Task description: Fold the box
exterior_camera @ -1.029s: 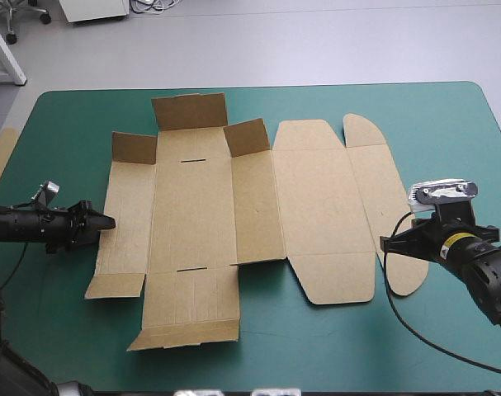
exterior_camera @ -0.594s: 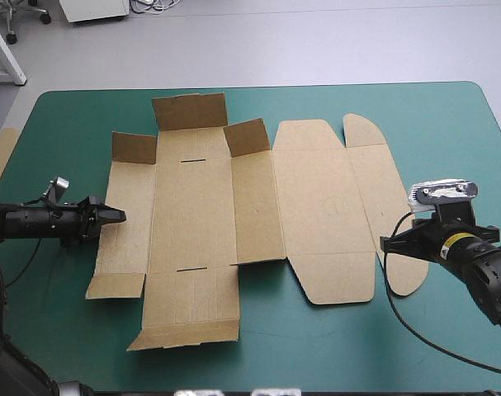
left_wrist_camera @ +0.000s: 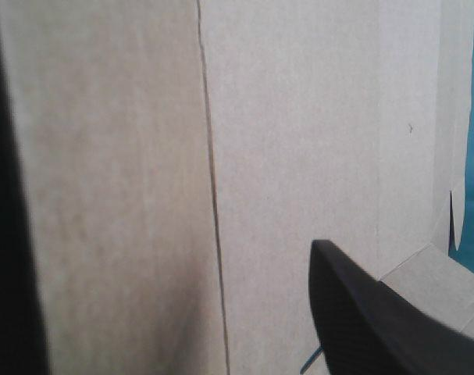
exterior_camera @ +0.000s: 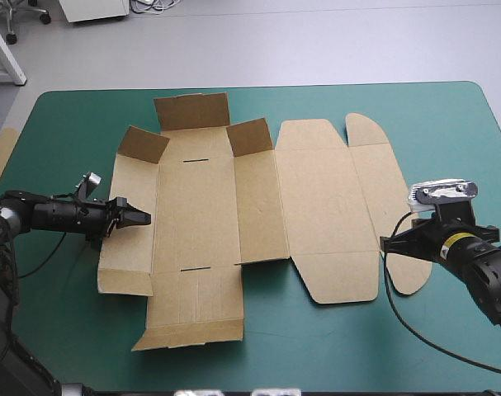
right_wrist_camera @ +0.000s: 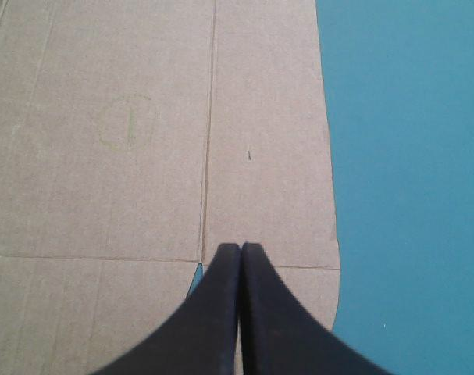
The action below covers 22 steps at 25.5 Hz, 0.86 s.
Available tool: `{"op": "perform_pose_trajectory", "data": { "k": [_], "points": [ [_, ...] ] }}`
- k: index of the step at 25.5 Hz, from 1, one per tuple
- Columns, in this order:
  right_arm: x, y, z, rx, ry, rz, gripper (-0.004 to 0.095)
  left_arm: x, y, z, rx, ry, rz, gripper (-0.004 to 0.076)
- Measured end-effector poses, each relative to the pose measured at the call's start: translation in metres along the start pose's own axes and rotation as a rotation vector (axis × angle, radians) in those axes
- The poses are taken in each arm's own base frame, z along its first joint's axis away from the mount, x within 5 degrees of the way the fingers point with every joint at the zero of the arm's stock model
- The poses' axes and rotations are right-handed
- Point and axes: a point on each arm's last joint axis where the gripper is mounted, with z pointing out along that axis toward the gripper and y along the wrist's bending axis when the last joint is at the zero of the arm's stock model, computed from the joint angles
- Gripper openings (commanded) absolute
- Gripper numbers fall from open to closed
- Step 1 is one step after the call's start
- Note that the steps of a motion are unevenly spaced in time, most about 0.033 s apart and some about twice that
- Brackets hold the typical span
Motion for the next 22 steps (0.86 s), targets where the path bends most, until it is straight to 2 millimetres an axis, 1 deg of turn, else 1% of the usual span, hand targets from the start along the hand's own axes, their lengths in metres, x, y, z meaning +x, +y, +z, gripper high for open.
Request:
{"op": "perform_pose_trajectory", "data": {
  "k": [1,2,6,10,15,18,22],
  "points": [
    [0.000,0.000,0.000,0.000,0.000,0.000,-0.0019,0.000,0.000,0.000,-0.003,-0.003,0.006,0.0328],
    [0.000,0.000,0.000,0.000,0.000,0.000,-0.0019,0.000,0.000,0.000,-0.003,-0.003,0.009,0.0273],
    [0.000,0.000,0.000,0.000,0.000,0.000,-0.0019,0.000,-0.006,-0.004,-0.012,-0.020,0.043,0.0001],
    [0.000,0.000,0.000,0.000,0.000,0.000,-0.0019,-0.001,-0.008,-0.005,-0.014,-0.028,0.057,-0.0010],
    [0.000,0.000,0.000,0.000,0.000,0.000,-0.0019,-0.002,-0.013,-0.001,-0.021,-0.016,0.078,-0.0010],
    [0.000,0.000,0.000,0.001,0.003,0.000,-0.0019,-0.007,-0.016,-0.002,-0.036,-0.008,0.104,-0.0010],
    [0.000,0.000,0.000,0.001,0.004,0.000,-0.0019,-0.019,-0.023,-0.013,-0.075,-0.010,0.157,-0.0010]
  ]
}}
